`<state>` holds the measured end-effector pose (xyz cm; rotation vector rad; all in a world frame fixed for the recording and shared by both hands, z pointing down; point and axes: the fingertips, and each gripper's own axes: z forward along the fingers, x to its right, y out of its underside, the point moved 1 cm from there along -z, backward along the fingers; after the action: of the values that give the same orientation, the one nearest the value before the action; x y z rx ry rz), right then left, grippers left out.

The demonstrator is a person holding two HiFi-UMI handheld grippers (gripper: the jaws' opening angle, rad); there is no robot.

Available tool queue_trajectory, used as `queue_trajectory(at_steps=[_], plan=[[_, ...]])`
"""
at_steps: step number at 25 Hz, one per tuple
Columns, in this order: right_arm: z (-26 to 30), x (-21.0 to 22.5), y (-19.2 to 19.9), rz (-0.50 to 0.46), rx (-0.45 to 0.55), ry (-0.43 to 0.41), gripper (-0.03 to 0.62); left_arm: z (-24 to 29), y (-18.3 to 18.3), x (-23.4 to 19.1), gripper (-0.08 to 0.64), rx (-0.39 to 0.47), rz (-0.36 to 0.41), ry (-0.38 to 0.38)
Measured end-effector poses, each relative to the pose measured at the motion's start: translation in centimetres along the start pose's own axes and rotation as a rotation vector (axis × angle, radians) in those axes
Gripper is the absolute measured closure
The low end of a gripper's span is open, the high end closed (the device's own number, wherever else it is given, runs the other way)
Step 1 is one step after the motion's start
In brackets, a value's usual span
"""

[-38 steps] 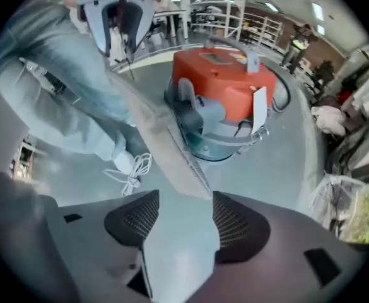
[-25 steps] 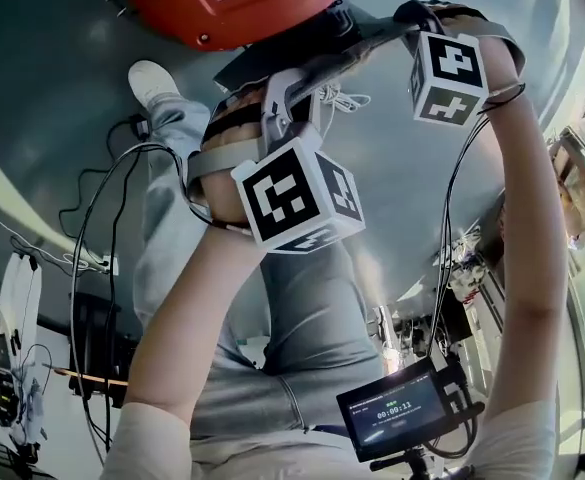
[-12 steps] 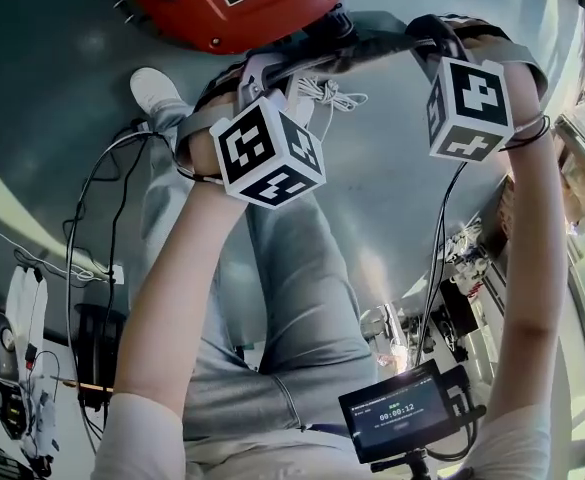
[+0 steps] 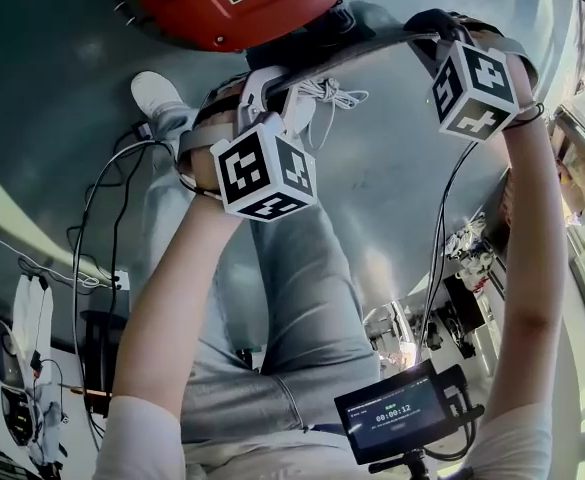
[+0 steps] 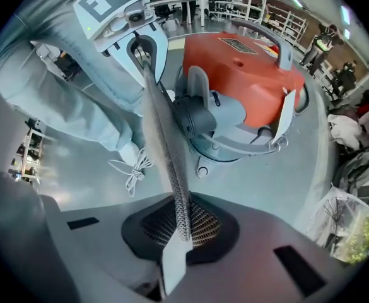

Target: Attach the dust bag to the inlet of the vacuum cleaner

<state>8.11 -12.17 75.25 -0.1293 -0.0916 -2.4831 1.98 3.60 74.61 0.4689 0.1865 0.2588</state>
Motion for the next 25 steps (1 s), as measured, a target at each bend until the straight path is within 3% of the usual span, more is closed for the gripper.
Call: queue_trajectory(at_steps=[3, 7, 11, 13, 14, 16, 21, 25], plan=[[0.2, -0.3, 0.0, 0.02, -0.005, -0.008, 0.572, -0.1, 0.0, -0.2, 0.541, 0.012, 0.003, -0.001], [-1.1, -0.7, 2.1, 0.161, -0.02, -0.053, 0.532, -2.3, 1.9, -0.2, 0.494, 0.023, -0.083, 0.016], [-4.6, 0.4, 5.7, 0.267, -0.002, 0.117, 0.532, -6.9, 5.7, -2.1, 0.495, 0.008, -0.089, -0.056], [-7.7, 1.1, 5.6, 0.306, 0.058, 0.25, 0.533, -10.2, 5.1, -4.4, 0.51, 0.084, -0.126, -0.136], [-9.4, 1.5, 5.1, 0.326, 0.095, 0.315, 0.534, -11.9, 4.0, -5.7, 0.555, 0.14, -0.157, -0.173], [-13.2, 1.8, 3.3, 0.39, 0.189, 0.42, 0.537, -15.3, 0.5, -7.6, 0.555, 0.256, -0.202, -0.22], [-25.8, 1.9, -2.1, 0.666, 0.537, 0.559, 0.565, -24.8, -9.6, -9.5, 0.555, 0.436, -0.245, -0.197], [-37.8, 2.2, -5.5, 0.767, 0.768, 0.691, 0.574, -33.1, -17.5, -8.7, 0.555, 0.563, -0.167, -0.172]])
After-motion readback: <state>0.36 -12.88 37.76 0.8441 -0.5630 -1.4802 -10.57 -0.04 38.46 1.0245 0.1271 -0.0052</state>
